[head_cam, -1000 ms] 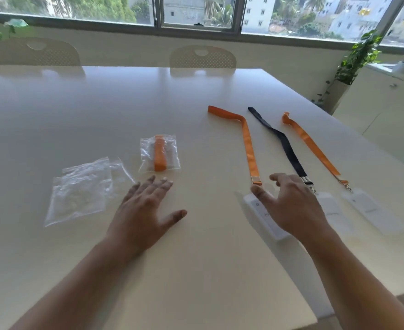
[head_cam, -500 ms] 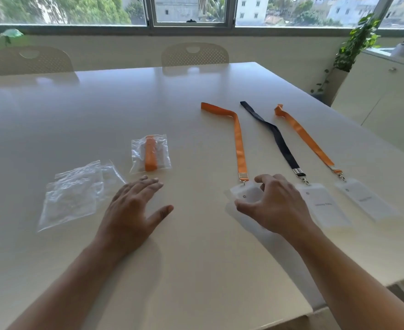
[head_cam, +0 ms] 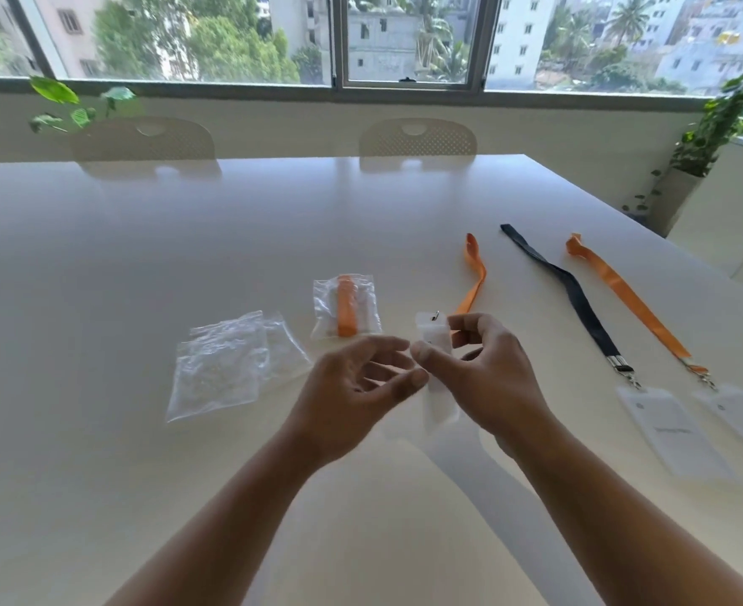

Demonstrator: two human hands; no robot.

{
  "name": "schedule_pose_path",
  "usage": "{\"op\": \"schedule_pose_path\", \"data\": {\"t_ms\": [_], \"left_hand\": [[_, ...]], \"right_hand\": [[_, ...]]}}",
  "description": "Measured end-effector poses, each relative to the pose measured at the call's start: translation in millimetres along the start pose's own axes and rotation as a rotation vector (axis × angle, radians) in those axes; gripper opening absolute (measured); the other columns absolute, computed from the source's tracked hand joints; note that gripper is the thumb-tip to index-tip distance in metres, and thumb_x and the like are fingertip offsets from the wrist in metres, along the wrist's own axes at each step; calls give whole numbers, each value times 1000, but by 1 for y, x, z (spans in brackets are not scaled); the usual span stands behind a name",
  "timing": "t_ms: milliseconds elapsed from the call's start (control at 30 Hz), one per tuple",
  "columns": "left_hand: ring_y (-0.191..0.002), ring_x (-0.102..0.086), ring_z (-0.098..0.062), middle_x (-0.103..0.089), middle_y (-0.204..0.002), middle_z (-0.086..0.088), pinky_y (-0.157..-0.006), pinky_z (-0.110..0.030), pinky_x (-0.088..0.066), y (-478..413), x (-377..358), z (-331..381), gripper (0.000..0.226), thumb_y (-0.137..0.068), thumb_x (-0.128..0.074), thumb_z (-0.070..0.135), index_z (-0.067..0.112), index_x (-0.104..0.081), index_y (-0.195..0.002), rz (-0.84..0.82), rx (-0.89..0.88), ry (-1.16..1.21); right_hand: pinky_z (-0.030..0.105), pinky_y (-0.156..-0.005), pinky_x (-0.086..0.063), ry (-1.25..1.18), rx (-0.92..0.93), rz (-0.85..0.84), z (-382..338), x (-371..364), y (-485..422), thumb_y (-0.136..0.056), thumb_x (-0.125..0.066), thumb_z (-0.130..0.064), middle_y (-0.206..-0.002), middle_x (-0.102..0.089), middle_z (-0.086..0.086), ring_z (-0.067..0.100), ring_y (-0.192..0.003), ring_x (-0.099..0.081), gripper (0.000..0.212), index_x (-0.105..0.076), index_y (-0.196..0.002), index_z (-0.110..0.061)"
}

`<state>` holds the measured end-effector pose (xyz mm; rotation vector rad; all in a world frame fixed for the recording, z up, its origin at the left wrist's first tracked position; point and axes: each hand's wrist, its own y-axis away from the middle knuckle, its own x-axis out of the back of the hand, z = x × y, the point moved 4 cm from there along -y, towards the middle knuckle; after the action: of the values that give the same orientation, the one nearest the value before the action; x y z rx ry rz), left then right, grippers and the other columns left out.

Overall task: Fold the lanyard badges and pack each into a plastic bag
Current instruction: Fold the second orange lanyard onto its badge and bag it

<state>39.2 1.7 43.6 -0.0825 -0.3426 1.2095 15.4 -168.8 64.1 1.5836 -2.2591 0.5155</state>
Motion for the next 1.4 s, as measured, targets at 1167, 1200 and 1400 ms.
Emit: {"op": "schedule_pose_path", "data": {"t_ms": [1167,1200,1400], "left_hand": [[-76,-74,-15,-77,-83,11,-72,-47,-63,-29,56,26,19,-82,-79,12,30,-71,-81,507,1,93],[-76,-74,-14,-77,-84,11,-73,-47,-63,-31,57,25,19,-82,-79,12,30,-71,-82,515,7,81],[-72,-73,-14,-76,-87,11,-68,-38,-63,-34,67,20,24,-82,-79,14,35,-71,-92,525,-37,-95]], "right_hand": [[21,-53,-37,-430,197,-494,4,-61,-23,-86,-67,-29,-63,-58,-1,12,-58,-47,19,-76,-83,-13],[20,-55,-37,-426,203,-517,2,-61,-22,-90,-66,-23,-64,-58,-1,12,-59,-47,16,-75,-80,-13],[18,-61,-48,-507,239,-622,-22,-48,-12,-93,-59,-10,-65,-68,4,11,-61,-62,18,-68,-78,-6]]}}
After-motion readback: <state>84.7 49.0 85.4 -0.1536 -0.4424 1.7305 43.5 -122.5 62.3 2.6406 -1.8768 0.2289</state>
